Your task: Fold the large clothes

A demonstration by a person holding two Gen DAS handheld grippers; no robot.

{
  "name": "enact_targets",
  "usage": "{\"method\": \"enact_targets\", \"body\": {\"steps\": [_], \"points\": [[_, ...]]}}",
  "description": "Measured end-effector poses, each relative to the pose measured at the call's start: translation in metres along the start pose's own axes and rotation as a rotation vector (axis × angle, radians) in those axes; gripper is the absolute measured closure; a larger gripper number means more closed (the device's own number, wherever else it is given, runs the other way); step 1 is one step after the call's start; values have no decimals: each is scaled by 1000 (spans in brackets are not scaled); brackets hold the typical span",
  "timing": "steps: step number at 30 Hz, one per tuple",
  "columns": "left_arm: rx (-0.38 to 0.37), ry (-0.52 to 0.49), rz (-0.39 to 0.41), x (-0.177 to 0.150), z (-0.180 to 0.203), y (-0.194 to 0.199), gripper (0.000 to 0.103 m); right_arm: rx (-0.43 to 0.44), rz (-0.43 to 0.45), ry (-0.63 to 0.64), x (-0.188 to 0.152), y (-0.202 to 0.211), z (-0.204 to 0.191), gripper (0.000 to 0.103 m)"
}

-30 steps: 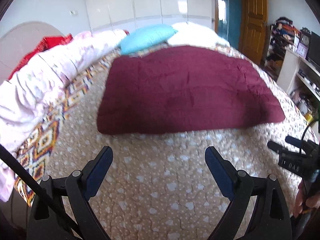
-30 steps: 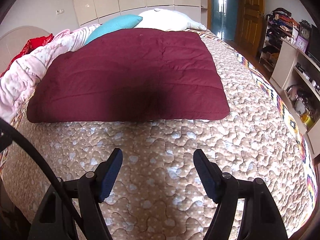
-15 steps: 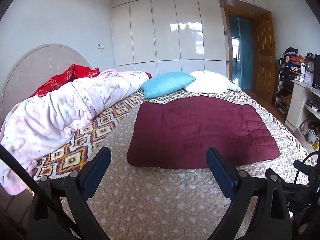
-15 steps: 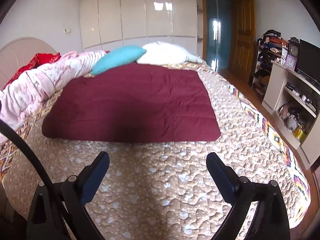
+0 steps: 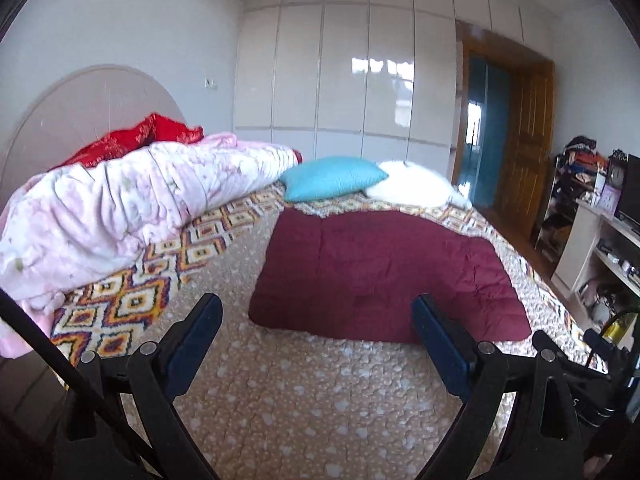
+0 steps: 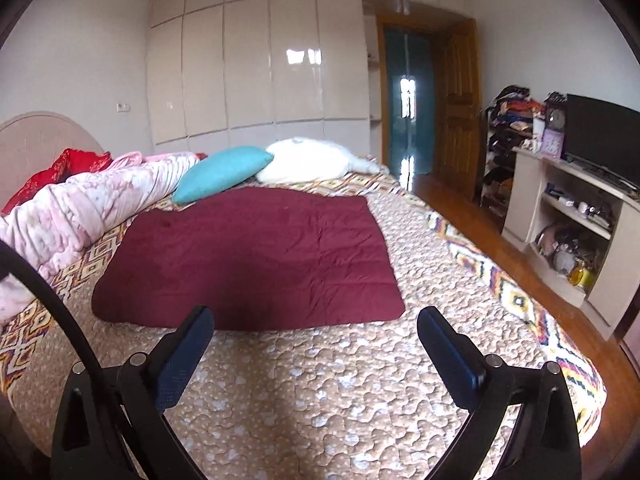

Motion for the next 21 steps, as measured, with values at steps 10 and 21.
{"method": "enact_targets", "body": {"steps": [10,21], "points": [[-78,-48,19,4,6,20,8,-40,38,30,11,16,-3,0],[-97,-66,-135,-37,9,-9,8,-120,-113,138,-25,-12,-19,0]]}}
Point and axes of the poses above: each gripper's, at about its wrist camera, not at the fingertips, and y roughly against the way its jaws point, z to its right, x to its top, the point moved 9 cm from there along -y, roughly the way its jaws point, and after that the axes turned 3 degrees about y, right-handed, at the moved point
